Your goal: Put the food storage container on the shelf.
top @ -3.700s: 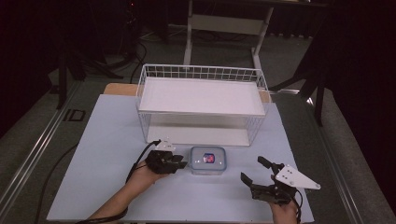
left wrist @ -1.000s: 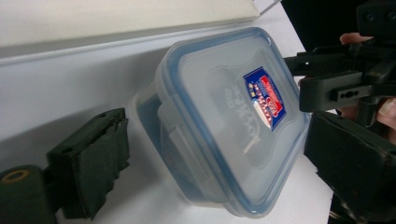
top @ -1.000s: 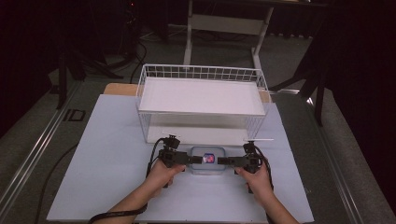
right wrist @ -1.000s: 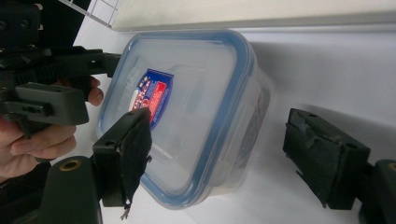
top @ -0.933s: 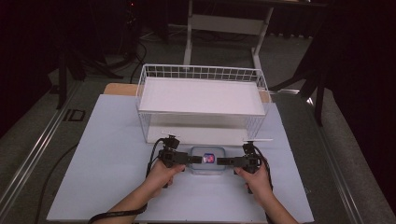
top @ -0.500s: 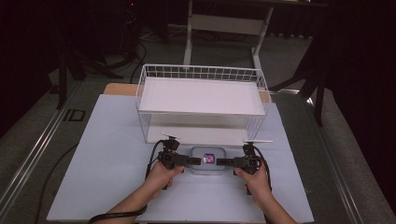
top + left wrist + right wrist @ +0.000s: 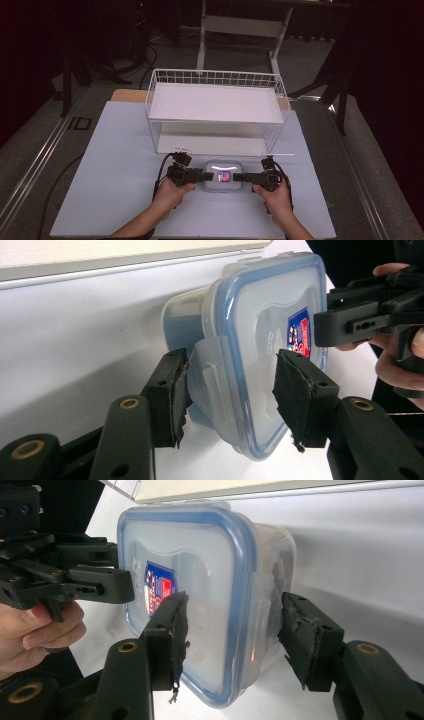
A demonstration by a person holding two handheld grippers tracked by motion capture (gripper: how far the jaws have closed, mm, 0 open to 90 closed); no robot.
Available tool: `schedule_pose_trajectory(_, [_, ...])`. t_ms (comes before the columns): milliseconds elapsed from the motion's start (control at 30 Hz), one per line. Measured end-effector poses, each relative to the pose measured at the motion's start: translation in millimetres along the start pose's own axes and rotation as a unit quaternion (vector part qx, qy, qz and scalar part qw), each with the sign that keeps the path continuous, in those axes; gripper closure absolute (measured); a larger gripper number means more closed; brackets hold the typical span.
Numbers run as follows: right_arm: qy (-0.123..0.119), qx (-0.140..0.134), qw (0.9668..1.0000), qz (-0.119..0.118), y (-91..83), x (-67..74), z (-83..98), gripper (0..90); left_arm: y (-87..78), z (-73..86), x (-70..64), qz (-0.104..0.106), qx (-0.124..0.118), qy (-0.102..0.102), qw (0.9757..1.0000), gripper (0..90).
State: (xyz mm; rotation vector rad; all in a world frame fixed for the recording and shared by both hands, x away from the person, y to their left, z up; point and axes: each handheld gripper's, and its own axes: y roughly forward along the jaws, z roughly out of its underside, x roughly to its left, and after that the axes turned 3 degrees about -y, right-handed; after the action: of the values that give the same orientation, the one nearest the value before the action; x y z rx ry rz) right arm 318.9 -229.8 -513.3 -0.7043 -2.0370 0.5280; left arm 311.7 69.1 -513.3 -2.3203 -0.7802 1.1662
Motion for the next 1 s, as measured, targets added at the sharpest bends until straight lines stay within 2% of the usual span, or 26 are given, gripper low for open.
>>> schedule_pose_trajectory(200, [-0.019, -0.007, 0.9997, 0.015, -1.2, 9.2, 0.1, 46.3, -2.9, 2.7, -1.3, -0.004, -0.013, -0.012, 0.9998, 49.6])
schedule_pose_trajectory(300, [-0.026, -0.015, 0.9994, 0.016, -2.4, 12.5, -4.1, 46.3, -7.2, -1.6, -2.4, -0.005, -0.021, -0.007, 0.9997, 49.7])
schedule_pose_trajectory(433, [-0.043, -0.034, 0.9983, 0.016, -6.7, 20.5, -16.8, 46.3, -18.2, -15.6, -5.8, -0.009, -0.041, 0.004, 0.9991, 49.7])
schedule_pose_trajectory(500, [-0.047, -0.045, 0.9978, 0.012, -7.9, 23.8, -24.2, 46.3, -25.9, -23.3, -6.9, -0.011, -0.062, 0.005, 0.9980, 50.2])
schedule_pose_trajectory(600, [-0.054, -0.067, 0.9963, 0.002, -7.4, 28.8, -36.8, 46.3, -35.7, -34.2, -6.4, -0.014, -0.081, 0.010, 0.9966, 50.6])
schedule_pose_trajectory(633, [-0.053, -0.070, 0.9961, 0.000, -6.7, 29.7, -39.2, 46.3, -37.8, -37.3, -5.1, -0.017, -0.083, 0.015, 0.9963, 50.6])
schedule_pose_trajectory(800, [-0.056, -0.081, 0.9951, -0.001, 4.3, 31.4, -51.0, 46.1, -40.2, -45.4, 4.3, -0.026, -0.086, 0.013, 0.9959, 50.5])
schedule_pose_trajectory(1000, [-0.055, -0.080, 0.9953, 0.012, 18.8, 23.2, -55.9, 45.4, -28.0, -45.7, 20.1, -0.027, -0.073, 0.005, 0.9969, 50.1])
